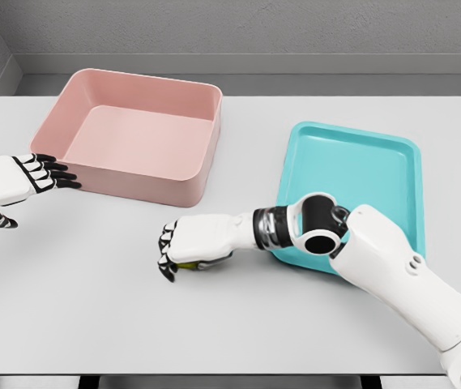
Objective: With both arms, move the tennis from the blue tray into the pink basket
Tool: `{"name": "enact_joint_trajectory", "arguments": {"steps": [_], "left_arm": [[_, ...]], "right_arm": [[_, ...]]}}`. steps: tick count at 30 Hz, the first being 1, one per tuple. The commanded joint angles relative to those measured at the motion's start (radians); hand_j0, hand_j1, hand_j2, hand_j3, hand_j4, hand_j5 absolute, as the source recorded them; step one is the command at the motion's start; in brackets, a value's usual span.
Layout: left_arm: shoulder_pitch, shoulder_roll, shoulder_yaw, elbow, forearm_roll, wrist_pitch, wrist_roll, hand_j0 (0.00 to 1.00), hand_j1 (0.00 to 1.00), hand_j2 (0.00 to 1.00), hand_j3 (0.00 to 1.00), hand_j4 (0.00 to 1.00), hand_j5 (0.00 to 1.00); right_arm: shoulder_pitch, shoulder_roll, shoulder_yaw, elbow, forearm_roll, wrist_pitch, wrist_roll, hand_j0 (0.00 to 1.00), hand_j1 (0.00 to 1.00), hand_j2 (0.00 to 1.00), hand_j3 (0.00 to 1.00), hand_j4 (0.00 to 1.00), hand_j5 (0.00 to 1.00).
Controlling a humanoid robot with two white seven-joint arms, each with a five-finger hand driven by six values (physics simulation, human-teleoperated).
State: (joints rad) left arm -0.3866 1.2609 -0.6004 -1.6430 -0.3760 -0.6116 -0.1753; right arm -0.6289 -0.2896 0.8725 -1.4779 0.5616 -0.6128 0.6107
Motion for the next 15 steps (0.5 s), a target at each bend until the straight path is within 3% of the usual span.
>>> {"name": "enact_joint_trajectory", "arguments": {"steps": [1,3,6,9,15], "left_arm": [[0.000,0.002,0.001,0.000,0.006,0.001,0.000,1.00,1.00,1.00,1.00,1.00,1.00],[0.000,0.002,0.001,0.000,0.006,0.001,0.000,1.00,1.00,1.00,1.00,1.00,1.00],[0.000,0.002,0.001,0.000,0.006,0.001,0.000,1.00,1.00,1.00,1.00,1.00,1.00],[0.002,0.002,0.001,0.000,0.006,0.001,0.000,1.00,1.00,1.00,1.00,1.00,1.00],[0.002,0.002,0.001,0.000,0.006,0.001,0.000,1.00,1.00,1.00,1.00,1.00,1.00]], "right_arm": [[0.000,0.001,0.000,0.002,0.000,0.002,0.000,0.72,0.72,0.72,0.72,0.72,0.72],[0.002,0.001,-0.001,0.002,0.014,0.002,0.000,0.86,0.86,0.86,0.86,0.86,0.86],[0.002,0.001,-0.001,-0.001,0.017,0.002,0.000,0.93,0.93,0.93,0.93,0.93,0.93],[0.002,0.001,-0.003,-0.002,0.017,0.002,0.000,0.99,0.99,0.99,0.99,0.99,0.99],[-0.002,-0.031,-0.018,-0.047,0.032,0.002,0.000,1.00,1.00,1.00,1.00,1.00,1.00]]}}
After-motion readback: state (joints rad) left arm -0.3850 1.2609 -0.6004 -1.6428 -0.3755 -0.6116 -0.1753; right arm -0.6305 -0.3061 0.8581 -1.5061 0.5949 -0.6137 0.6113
